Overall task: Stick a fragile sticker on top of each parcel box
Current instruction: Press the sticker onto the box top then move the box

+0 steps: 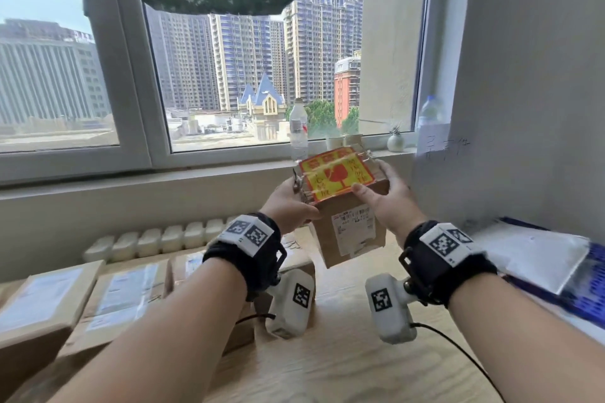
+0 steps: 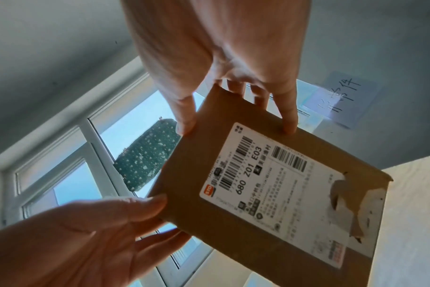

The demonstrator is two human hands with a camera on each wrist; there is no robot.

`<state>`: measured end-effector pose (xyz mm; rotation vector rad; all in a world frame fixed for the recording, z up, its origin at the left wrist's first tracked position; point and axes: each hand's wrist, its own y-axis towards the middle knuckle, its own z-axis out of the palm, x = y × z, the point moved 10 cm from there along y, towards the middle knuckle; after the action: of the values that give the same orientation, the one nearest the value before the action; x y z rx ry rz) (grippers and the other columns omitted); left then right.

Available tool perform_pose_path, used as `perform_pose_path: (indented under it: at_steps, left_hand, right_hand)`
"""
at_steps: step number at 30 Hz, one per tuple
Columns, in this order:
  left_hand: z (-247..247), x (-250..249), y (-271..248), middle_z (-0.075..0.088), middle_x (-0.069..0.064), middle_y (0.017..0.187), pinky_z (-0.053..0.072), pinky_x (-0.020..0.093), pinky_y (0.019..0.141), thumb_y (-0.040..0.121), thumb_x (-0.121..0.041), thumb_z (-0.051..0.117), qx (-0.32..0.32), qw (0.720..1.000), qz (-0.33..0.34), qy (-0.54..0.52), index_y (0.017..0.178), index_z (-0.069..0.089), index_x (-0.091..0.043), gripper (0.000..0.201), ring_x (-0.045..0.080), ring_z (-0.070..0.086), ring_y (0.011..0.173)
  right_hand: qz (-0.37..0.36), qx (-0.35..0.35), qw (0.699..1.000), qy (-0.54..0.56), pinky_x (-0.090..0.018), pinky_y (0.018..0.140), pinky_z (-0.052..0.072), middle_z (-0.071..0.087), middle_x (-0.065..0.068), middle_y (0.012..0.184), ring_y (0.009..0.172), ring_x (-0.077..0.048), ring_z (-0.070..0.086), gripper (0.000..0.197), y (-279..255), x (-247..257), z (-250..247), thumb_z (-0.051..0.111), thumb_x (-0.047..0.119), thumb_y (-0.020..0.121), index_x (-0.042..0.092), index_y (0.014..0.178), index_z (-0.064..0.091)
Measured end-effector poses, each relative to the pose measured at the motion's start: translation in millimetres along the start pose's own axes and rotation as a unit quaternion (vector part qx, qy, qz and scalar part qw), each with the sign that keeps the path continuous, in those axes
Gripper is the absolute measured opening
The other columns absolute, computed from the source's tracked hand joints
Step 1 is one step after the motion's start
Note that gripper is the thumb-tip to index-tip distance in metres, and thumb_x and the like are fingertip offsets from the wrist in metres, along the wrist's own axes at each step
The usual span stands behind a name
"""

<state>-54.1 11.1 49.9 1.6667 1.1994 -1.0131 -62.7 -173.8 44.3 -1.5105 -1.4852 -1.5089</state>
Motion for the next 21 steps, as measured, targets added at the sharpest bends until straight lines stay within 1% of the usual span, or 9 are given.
perform_pose_path:
  at_steps: [3, 5, 8, 11, 12, 15, 17, 18, 21]
  left_hand:
    - [3.5, 21.4, 20.0, 0.061, -0.004, 0.095, 0.053, 0.022, 0.078, 0.074, 0.014, 0.067, 0.002, 1.000, -0.010, 0.000, 0.113, 0.050, -0.011, 0.050, 0.017, 0.062, 0.093]
    - [3.8, 34.9, 32.7, 0.065, 0.003, 0.105, 0.055, 0.026, 0.082, 0.075, 0.010, 0.069, 0.005, 1.000, -0.019, 0.001, 0.119, 0.052, -0.007, 0.050, 0.018, 0.063, 0.095]
    - [4.4, 51.8, 48.6, 0.065, 0.011, 0.116, 0.053, 0.036, 0.091, 0.078, 0.003, 0.070, 0.005, 1.000, -0.026, 0.016, 0.124, 0.054, -0.003, 0.050, 0.023, 0.065, 0.102]
    - [5.3, 67.7, 61.7, 0.065, 0.009, 0.113, 0.055, 0.031, 0.081, 0.080, -0.001, 0.069, 0.004, 0.999, -0.034, 0.038, 0.123, 0.056, -0.004, 0.044, 0.021, 0.065, 0.095]
    - [4.9, 73.3, 65.6, 0.065, 0.009, 0.114, 0.055, 0.031, 0.080, 0.081, -0.001, 0.068, 0.000, 0.999, -0.038, 0.039, 0.123, 0.056, -0.005, 0.044, 0.021, 0.065, 0.093]
    - [5.4, 87.4, 72.3, 0.062, 0.010, 0.122, 0.055, 0.044, 0.089, 0.082, -0.002, 0.067, 0.001, 0.998, -0.053, 0.015, 0.126, 0.056, -0.007, 0.045, 0.025, 0.065, 0.103]
    - [5.6, 91.9, 73.2, 0.059, 0.009, 0.126, 0.053, 0.045, 0.091, 0.084, -0.007, 0.067, 0.004, 0.998, -0.058, 0.009, 0.129, 0.054, -0.008, 0.046, 0.027, 0.063, 0.108]
    - [5.2, 94.3, 73.8, 0.057, 0.010, 0.130, 0.053, 0.044, 0.092, 0.085, -0.009, 0.067, 0.003, 0.998, -0.062, 0.015, 0.133, 0.051, -0.009, 0.050, 0.026, 0.062, 0.110]
    - [-1.0, 102.2, 69.3, 0.046, 0.013, 0.139, 0.052, 0.041, 0.093, 0.084, -0.012, 0.069, -0.013, 0.996, -0.082, 0.035, 0.146, 0.030, -0.006, 0.074, 0.026, 0.057, 0.115]
  right_hand:
    - [0.012, -0.019, 1.000, -0.013, -0.049, 0.097, 0.048, 0.054, -0.004, 0.132, 0.117, -0.025, 0.055, 0.072, 16.1, -28.2, 7.2, 0.072, 0.049, 0.075, 0.026, 0.133, 0.036]
    - [0.025, -0.026, 0.999, -0.020, -0.047, 0.098, 0.047, 0.055, -0.006, 0.130, 0.115, -0.024, 0.056, 0.072, 28.0, -43.9, 13.8, 0.073, 0.048, 0.075, 0.020, 0.130, 0.037]
    - [0.043, -0.028, 0.998, -0.036, -0.045, 0.099, 0.046, 0.057, -0.008, 0.127, 0.110, -0.024, 0.057, 0.060, 44.1, -59.8, 23.0, 0.067, 0.039, 0.084, 0.013, 0.130, 0.039]
    - [0.051, -0.022, 0.997, -0.062, -0.035, 0.096, 0.044, 0.055, -0.009, 0.127, 0.103, -0.019, 0.053, 0.051, 51.6, -69.1, 30.9, 0.058, 0.031, 0.093, 0.009, 0.134, 0.040]
    - [0.050, -0.021, 0.996, -0.071, -0.034, 0.095, 0.043, 0.054, -0.009, 0.128, 0.105, -0.019, 0.052, 0.049, 52.7, -71.5, 32.9, 0.056, 0.030, 0.094, 0.009, 0.135, 0.040]
    - [0.045, -0.024, 0.995, -0.090, -0.037, 0.101, 0.042, 0.053, -0.008, 0.132, 0.117, -0.023, 0.051, 0.047, 54.7, -78.0, 36.3, 0.053, 0.029, 0.096, 0.010, 0.137, 0.040]
    - [0.046, -0.024, 0.994, -0.099, -0.038, 0.102, 0.041, 0.052, -0.008, 0.135, 0.121, -0.024, 0.050, 0.049, 54.9, -79.7, 38.5, 0.052, 0.030, 0.096, 0.010, 0.139, 0.040]
    - [0.050, -0.021, 0.993, -0.102, -0.039, 0.104, 0.040, 0.051, -0.009, 0.137, 0.124, -0.025, 0.049, 0.051, 54.4, -79.9, 39.4, 0.051, 0.031, 0.097, 0.010, 0.141, 0.037]
    - [0.070, -0.012, 0.992, -0.108, -0.041, 0.112, 0.032, 0.038, -0.010, 0.150, 0.135, -0.028, 0.038, 0.062, 50.4, -81.8, 40.2, 0.048, 0.033, 0.098, 0.011, 0.149, 0.023]
